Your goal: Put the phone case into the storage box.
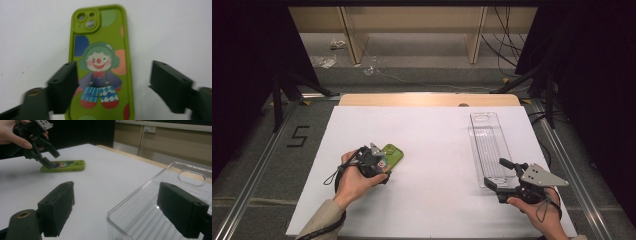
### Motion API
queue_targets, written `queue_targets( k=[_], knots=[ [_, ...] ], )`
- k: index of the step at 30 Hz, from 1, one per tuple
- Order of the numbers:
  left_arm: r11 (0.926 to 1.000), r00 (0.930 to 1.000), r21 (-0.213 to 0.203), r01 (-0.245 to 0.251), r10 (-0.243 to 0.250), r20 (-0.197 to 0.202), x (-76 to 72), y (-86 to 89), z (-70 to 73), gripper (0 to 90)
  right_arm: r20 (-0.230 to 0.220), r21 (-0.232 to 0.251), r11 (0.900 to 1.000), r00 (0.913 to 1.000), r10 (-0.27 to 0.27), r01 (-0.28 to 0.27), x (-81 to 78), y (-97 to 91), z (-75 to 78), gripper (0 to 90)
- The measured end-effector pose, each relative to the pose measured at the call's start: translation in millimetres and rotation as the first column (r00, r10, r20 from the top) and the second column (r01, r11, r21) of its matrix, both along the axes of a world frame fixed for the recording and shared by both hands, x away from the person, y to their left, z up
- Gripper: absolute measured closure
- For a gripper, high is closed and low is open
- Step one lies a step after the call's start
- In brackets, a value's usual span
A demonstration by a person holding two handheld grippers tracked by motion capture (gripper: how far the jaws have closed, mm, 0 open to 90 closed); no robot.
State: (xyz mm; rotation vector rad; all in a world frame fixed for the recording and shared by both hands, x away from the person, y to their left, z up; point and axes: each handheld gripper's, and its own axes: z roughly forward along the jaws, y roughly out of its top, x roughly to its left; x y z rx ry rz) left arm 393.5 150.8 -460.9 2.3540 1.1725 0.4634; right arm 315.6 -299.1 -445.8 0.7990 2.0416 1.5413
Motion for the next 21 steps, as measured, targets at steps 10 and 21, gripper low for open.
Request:
queue_targets(
  k=[10,21],
  knots=[
    [0.9991,0.9959,0.042,0.011,-0.007,-0.090,26.6,-3.1,-7.5,0.0,0.001,0.001,1.0000,1.0000,0.001,-0.001,-0.1,0.1,0.2,15.6],
    [0.9964,0.9883,0.076,0.038,-0.026,-0.150,40.5,-1.0,-10.0,0.0,0.003,-0.001,1.0000,1.0000,0.003,-0.003,-0.1,0.2,0.2,15.6]
  ],
)
